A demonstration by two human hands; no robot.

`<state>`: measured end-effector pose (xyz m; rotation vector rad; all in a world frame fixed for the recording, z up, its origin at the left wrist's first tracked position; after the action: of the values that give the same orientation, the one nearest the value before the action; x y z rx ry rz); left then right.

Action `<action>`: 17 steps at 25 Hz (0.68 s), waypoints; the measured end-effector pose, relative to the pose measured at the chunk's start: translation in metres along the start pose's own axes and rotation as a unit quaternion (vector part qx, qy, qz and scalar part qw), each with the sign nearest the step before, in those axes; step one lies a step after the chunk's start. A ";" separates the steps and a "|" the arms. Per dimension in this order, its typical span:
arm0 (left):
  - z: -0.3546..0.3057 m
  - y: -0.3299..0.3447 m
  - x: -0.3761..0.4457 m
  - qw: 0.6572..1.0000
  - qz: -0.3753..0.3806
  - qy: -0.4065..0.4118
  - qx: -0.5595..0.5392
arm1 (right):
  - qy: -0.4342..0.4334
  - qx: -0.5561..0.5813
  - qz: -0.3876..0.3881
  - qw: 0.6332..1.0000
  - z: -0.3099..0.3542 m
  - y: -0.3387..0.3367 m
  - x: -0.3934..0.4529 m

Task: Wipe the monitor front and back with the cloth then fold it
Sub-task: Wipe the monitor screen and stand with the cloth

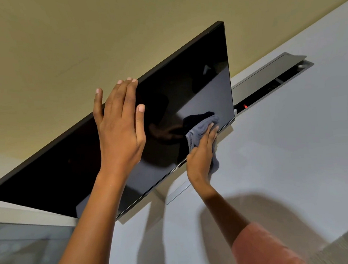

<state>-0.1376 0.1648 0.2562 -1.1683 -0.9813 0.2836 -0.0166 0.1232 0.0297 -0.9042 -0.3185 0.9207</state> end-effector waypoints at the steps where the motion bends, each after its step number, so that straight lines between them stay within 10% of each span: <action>1: 0.001 0.000 0.000 1.000 -0.005 -0.001 -0.004 | -0.018 0.104 -0.073 0.992 0.015 -0.011 0.001; 9: 0.001 -0.001 0.000 1.000 -0.013 0.006 -0.013 | -0.052 0.315 -0.121 0.940 0.003 -0.077 0.051; 17: 0.001 0.001 -0.001 1.000 -0.014 0.008 0.007 | 0.076 0.370 0.024 0.926 -0.027 0.000 0.011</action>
<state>-0.1387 0.1648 0.2550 -1.1413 -0.9809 0.2577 0.0059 0.1172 0.0118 -0.2769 0.1885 0.9092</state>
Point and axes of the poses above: each hand's wrist, its own x-axis towards the middle knuckle, its own y-axis out of the palm, z = x × y, the point moved 9 cm from there along x, towards the middle knuckle, and after that the axes turned 11 degrees about z, right-handed, at the moved point
